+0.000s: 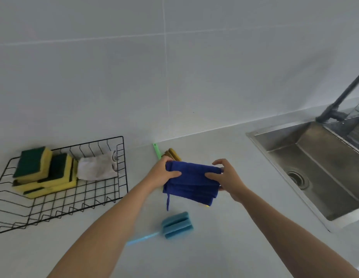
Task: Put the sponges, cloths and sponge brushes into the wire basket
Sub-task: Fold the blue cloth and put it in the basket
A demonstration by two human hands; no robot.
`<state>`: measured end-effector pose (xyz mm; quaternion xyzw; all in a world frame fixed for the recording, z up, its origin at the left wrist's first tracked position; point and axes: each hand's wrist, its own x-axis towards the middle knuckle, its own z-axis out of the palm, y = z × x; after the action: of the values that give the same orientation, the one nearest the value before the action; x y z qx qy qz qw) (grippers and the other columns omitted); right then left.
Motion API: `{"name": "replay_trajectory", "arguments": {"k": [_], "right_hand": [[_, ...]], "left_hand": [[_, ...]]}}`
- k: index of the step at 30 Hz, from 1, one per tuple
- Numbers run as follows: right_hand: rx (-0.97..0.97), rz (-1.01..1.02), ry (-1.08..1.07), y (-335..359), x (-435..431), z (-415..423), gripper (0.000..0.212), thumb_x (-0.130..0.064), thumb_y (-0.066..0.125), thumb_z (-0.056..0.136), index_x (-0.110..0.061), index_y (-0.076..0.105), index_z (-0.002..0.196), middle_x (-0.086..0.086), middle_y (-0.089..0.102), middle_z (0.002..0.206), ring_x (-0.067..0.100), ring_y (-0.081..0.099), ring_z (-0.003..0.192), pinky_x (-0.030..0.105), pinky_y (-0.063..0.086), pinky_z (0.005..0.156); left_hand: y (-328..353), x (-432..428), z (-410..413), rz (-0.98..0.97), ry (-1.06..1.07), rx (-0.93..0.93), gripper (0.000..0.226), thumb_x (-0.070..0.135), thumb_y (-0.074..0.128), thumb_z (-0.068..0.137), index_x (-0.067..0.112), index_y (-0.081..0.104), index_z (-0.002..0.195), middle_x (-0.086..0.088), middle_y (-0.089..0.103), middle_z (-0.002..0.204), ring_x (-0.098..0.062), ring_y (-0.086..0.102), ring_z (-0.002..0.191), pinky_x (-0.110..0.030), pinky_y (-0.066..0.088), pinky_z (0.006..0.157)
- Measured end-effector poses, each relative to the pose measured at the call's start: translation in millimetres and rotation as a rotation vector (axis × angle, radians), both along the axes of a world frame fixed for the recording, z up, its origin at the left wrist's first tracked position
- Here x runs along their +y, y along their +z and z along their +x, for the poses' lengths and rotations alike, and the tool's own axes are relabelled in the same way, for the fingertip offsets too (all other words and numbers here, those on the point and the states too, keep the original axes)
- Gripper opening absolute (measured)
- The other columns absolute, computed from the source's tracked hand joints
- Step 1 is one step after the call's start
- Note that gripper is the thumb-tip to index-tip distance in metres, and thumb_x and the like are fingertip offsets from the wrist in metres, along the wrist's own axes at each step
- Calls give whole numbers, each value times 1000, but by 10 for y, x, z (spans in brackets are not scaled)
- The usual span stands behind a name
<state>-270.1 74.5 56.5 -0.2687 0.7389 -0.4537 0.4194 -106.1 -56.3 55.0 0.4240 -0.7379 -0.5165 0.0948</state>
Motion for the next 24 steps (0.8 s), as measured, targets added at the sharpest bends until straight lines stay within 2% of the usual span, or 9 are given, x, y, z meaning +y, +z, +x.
{"name": "replay_trajectory", "arguments": {"k": [3,9,13,16,20,24], "right_hand": [[43,-60,80,154,-498,225,31,-11,63,83,-16,42,106,3,54,90,24,58,82,32,52,64],[135,-140,192,310,-1447,753,31,-7,63,82,-17,41,100,3,50,90,23,53,78,32,48,61],[285,-106,280,260,-1989,1143,27,-5,60,80,-16,41,96,10,52,93,25,52,80,37,47,67],[350,-69,342,157,-2319,1398,24,-6,60,79,-17,42,91,10,50,95,24,47,77,26,40,58],[376,-20,415,-35,-2649,1631,23,-4,61,79,-16,44,91,10,47,96,22,45,78,18,32,50],[421,43,487,-217,-2868,1777,30,-5,59,81,-8,52,110,11,47,108,20,44,83,15,32,52]], "left_hand": [[210,-311,353,-21,118,42,42,14,66,81,10,44,117,-6,52,108,-19,52,95,-29,46,79],[414,-918,1029,-74,362,74,55,9,65,82,14,35,128,-6,46,110,-23,50,99,-38,49,82],[343,-1259,1346,-229,438,-37,50,9,62,84,11,35,127,-5,46,113,-24,51,104,-35,46,81],[219,-1476,1514,-339,474,-134,40,7,60,85,9,40,120,-12,51,116,-27,53,105,-34,45,82],[1,-1668,1672,-363,501,-226,31,4,56,86,7,46,115,-13,52,116,-18,50,97,-25,40,79],[-256,-1788,1772,-347,517,-286,27,4,54,88,8,47,113,-16,48,118,-14,46,88,-21,36,79]]}}
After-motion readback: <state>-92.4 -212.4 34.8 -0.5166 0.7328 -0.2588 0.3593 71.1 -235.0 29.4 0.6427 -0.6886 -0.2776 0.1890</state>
